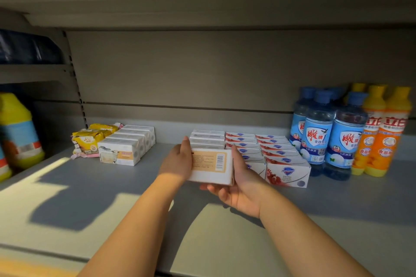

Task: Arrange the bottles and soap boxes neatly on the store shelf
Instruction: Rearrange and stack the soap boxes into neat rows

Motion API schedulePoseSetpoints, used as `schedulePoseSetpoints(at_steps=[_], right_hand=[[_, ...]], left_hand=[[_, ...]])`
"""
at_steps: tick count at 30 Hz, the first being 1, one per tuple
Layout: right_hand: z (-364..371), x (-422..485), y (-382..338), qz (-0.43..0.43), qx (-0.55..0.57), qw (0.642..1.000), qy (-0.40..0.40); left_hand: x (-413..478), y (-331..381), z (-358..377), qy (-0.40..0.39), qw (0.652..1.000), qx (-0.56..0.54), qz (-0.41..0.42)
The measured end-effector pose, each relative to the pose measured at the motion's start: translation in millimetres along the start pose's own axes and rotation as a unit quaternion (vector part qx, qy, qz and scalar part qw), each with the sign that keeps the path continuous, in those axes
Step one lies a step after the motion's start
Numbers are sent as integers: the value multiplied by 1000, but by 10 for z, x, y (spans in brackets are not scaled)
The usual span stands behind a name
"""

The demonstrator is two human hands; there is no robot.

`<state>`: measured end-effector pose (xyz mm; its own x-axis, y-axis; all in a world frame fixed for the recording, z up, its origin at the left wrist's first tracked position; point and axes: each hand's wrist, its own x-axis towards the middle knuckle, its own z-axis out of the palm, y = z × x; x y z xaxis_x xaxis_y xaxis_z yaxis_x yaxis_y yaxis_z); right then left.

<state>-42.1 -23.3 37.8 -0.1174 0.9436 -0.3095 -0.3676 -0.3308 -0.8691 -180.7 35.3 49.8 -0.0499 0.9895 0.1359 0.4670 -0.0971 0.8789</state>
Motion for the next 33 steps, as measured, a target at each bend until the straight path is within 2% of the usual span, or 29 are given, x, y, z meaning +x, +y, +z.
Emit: schedulePoseSetpoints(at_steps=[3,5,7,9,11,13,15,17,18,20,22,25,26,27,28,31,33], right_hand=[[-21,-34,-28,-81,-20,997,-8],[-23,-74,-47,-154,-44,986,-47],[-9,-90,-19,-223,-128,965,-47],[1,-63,46,-286,-245,926,5],[-3,-45,102,-333,-278,900,33],[-18,-44,137,-363,-264,894,16],[-14,-28,148,-385,-236,892,16],[-25,17,134,-414,-268,866,88],[-32,26,114,-428,-313,837,133],[-74,36,79,-451,-404,773,187],[-108,43,53,-475,-457,721,214],[-130,61,67,-523,-509,641,238],[-124,57,71,-531,-512,633,235],[-122,54,62,-531,-498,647,228],[-122,49,45,-523,-469,676,222],[-153,14,-32,-471,-342,784,215],[-164,7,-47,-417,-267,863,96]], left_hand=[[20,-2,6,-26,999,-3,-31],[18,-1,3,-64,992,-70,-79],[-6,-1,-39,-127,967,-174,-137],[-25,-16,-52,-220,934,-227,-164],[-69,-12,-69,-311,903,-241,-171],[-105,-8,-75,-360,890,-228,-162],[-137,21,-41,-347,913,-170,-130],[-133,58,0,-252,961,-93,-74],[-127,78,3,-190,977,-91,-41],[-61,115,-23,-133,975,-176,11],[-66,140,-80,-162,951,-260,51],[-89,64,-107,-176,953,-177,170],[-92,49,-105,-167,952,-168,193],[-99,55,-112,-166,946,-198,196],[-114,66,-126,-176,935,-242,192],[-113,62,-194,-219,885,-365,190],[-113,30,-247,-245,858,-395,218]])
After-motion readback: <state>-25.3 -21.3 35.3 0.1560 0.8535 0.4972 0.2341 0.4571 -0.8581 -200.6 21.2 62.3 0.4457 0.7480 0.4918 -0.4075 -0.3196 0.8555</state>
